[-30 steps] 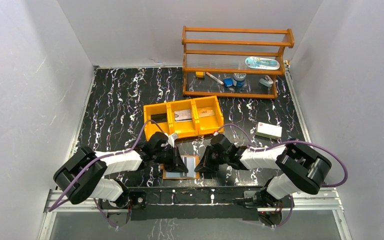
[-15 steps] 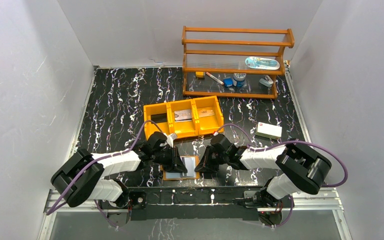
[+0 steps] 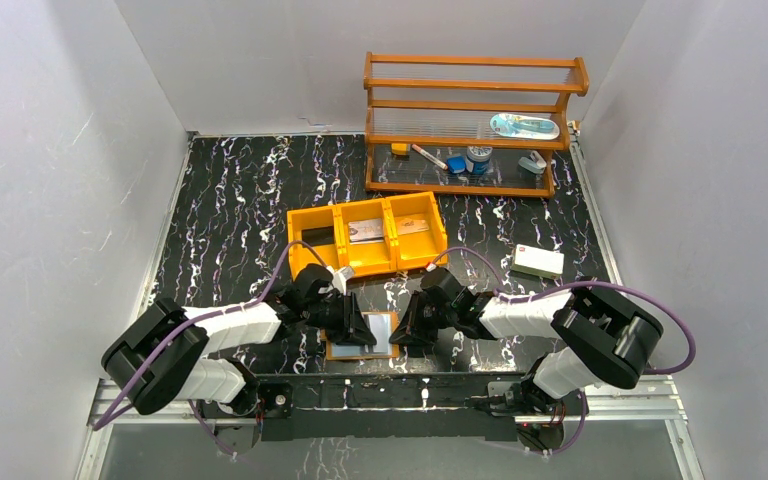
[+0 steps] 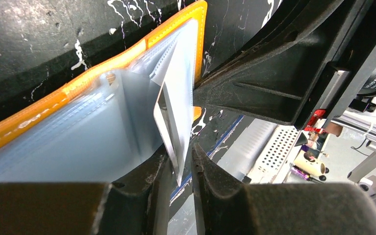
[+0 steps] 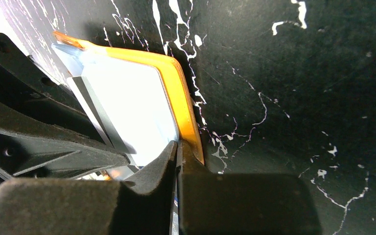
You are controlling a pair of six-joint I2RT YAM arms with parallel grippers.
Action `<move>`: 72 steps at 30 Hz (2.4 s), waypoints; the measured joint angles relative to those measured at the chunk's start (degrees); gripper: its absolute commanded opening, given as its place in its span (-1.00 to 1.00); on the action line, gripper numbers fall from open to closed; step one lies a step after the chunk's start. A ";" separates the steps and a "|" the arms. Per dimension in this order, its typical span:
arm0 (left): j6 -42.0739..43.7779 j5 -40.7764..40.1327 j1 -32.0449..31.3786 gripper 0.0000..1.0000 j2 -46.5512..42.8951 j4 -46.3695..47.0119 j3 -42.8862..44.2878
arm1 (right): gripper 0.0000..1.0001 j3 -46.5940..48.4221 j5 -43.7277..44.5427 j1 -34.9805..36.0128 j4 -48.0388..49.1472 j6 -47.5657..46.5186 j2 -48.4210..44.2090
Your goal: Take the credit cards out of the card holder
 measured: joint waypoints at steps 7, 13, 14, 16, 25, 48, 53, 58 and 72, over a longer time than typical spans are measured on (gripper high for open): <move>0.42 -0.57 0.87 -0.73 -1.79 -2.21 0.00 | -0.78 0.00 -0.02 0.00 -0.04 -0.02 0.00; 0.81 -0.50 1.51 -0.71 -2.10 -2.64 0.00 | -0.77 0.00 -0.02 0.00 -0.04 -0.02 0.00; 0.90 -0.50 1.51 -0.67 -2.10 -2.67 0.00 | -0.77 0.00 -0.02 0.00 -0.04 -0.02 0.00; 1.16 -0.52 1.55 -0.65 -2.10 -2.99 0.00 | -0.77 0.00 -0.04 0.00 -0.04 -0.02 0.02; 2.67 -1.03 2.10 -0.81 -2.51 -5.75 0.00 | -0.67 0.39 -0.17 0.00 -0.37 -0.57 0.00; 3.67 -0.24 2.21 -0.50 -0.72 -5.88 0.09 | -0.57 12.13 1.64 -0.09 -8.24 -5.86 6.51; 3.37 -0.24 2.19 -0.39 -1.14 -5.57 0.52 | -0.57 11.43 2.29 -0.04 -7.89 -5.27 6.08; 2.67 -0.24 2.21 -0.43 0.63 -4.57 1.42 | -0.57 10.29 2.51 -0.11 -6.88 -4.46 5.44; -1.88 -5.29 2.23 -1.00 0.83 -3.69 1.44 | -0.58 8.96 1.90 -0.17 -4.42 -3.89 5.25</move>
